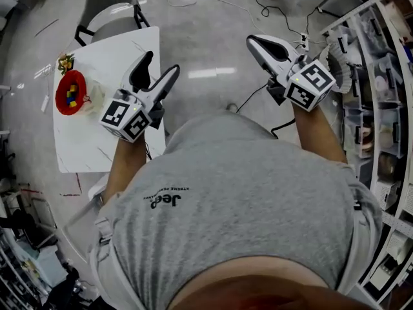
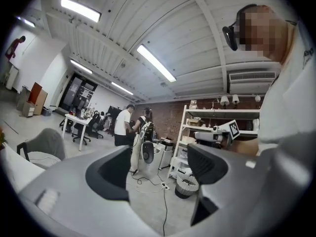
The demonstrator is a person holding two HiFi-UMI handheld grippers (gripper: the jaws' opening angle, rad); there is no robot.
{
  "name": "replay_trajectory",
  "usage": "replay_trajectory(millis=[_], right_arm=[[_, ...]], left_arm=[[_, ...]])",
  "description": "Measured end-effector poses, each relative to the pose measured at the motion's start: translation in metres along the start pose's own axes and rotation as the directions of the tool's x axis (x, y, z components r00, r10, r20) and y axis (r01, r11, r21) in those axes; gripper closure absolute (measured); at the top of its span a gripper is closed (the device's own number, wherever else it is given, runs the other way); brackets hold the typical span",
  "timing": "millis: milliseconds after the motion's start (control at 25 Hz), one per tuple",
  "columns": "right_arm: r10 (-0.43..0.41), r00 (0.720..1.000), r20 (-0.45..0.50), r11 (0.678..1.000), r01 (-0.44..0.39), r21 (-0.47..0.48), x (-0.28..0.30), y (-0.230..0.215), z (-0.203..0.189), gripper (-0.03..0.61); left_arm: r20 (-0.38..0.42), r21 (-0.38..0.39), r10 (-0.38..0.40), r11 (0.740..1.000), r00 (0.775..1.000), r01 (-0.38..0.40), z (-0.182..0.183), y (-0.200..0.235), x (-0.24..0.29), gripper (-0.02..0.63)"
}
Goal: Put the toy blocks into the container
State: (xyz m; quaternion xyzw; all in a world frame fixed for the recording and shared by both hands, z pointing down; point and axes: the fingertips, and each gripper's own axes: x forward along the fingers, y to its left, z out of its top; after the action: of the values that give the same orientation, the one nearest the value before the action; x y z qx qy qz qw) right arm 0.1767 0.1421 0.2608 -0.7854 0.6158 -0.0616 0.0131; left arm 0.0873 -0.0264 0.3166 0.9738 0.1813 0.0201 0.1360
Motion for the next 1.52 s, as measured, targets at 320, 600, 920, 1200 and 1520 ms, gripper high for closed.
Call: replay_trajectory(millis=[320, 600, 920, 1200, 1520], right_arm=[[0.094, 0.995, 0.033, 0.996, -0.093, -0.017, 0.009, -0.119, 0.009, 0.574], [0.118, 0.992, 0.037, 0.993, -0.118, 0.01, 0.016, -0.211, 0.012, 0.574], [0.013, 0.999, 0.036, 0.999, -0.014, 0.036, 0.04, -0.233, -0.002, 0.574], [-0.001, 1.0, 0.003, 0.999, 0.001, 0.035, 0.067, -0.217, -0.003, 0.574], [0.195, 0.979, -0.055, 0.98, -0.197, -0.035, 0.149, -0.179, 0.01, 0.574]], left_arm=[[0.007, 0.017, 0.14, 0.99, 0.99, -0.14, 0.001, 0.024, 0.102, 0.224], [0.0, 0.01, 0.17, 0.985, 0.985, -0.17, 0.002, 0.031, 0.185, 0.224], [-0.056, 0.043, 0.057, 0.998, 0.997, -0.055, 0.001, 0.061, 0.216, 0.224], [-0.024, 0.055, 0.064, 0.997, 0.998, -0.063, 0.02, 0.092, 0.196, 0.224], [0.044, 0.023, 0.277, 0.96, 0.96, -0.279, 0.019, 0.144, 0.12, 0.224]])
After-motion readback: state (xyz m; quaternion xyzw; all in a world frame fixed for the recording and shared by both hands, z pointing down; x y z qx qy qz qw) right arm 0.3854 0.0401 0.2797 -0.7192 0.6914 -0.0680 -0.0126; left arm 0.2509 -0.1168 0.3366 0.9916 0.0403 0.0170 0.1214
